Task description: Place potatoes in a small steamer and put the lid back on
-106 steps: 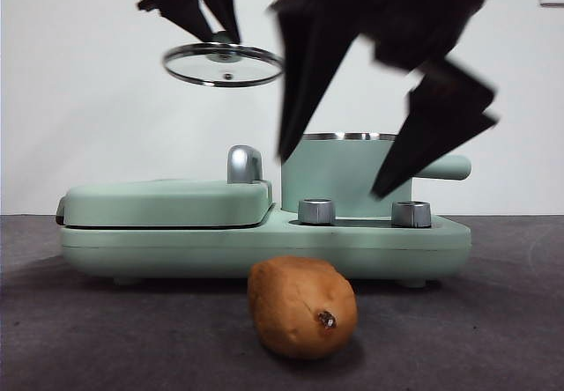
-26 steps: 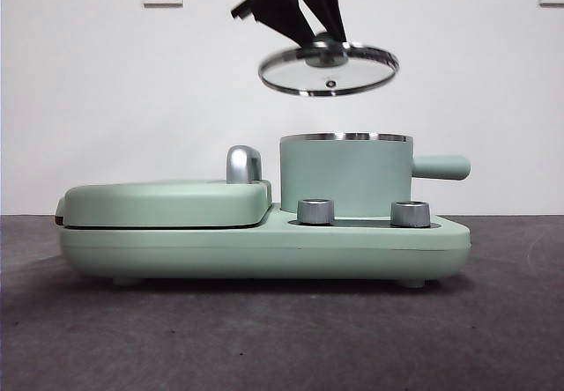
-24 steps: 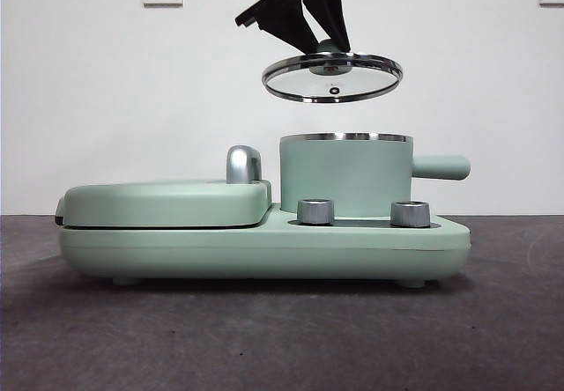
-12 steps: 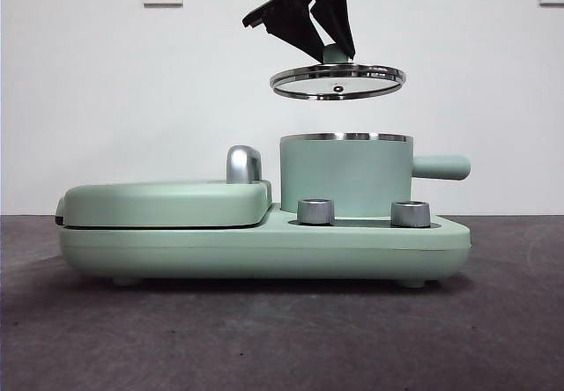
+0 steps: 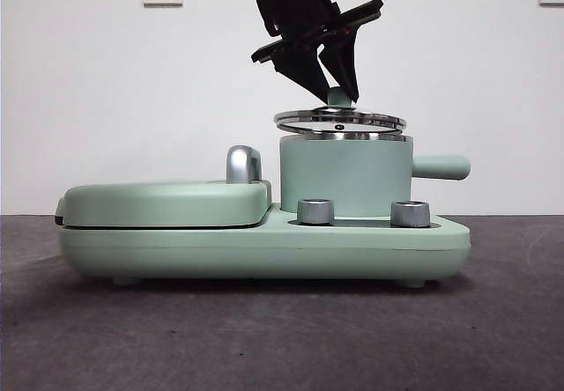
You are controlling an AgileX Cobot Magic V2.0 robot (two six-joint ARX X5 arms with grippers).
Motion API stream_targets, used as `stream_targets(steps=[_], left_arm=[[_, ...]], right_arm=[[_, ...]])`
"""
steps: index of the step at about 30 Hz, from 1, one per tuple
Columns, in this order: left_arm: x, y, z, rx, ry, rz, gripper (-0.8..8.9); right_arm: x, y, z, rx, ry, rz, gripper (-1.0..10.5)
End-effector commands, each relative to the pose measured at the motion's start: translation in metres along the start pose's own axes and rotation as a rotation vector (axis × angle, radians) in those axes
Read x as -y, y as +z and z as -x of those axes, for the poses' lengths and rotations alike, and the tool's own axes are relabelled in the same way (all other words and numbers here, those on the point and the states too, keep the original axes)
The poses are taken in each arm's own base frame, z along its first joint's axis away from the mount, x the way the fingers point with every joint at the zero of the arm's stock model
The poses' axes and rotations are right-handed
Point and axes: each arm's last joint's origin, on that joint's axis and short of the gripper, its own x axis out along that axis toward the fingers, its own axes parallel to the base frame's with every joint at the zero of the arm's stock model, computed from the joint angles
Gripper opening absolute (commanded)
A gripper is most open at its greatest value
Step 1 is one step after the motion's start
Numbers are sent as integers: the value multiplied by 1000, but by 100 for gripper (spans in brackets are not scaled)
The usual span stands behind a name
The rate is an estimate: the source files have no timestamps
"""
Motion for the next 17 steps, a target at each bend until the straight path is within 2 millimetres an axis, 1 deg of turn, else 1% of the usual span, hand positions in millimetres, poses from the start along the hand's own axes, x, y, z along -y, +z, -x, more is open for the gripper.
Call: stream_targets(steps=[1, 9, 17], left_arm=[[5, 8, 3, 45, -7, -17, 45], [4, 3, -12, 22, -9, -5, 45], [4, 5, -12, 42, -9, 8, 45]], right_arm=[[-1, 3, 0, 14, 8, -6, 349], [-2, 4, 0, 21, 10, -6, 349], [-2, 4, 0, 21, 10, -9, 349]])
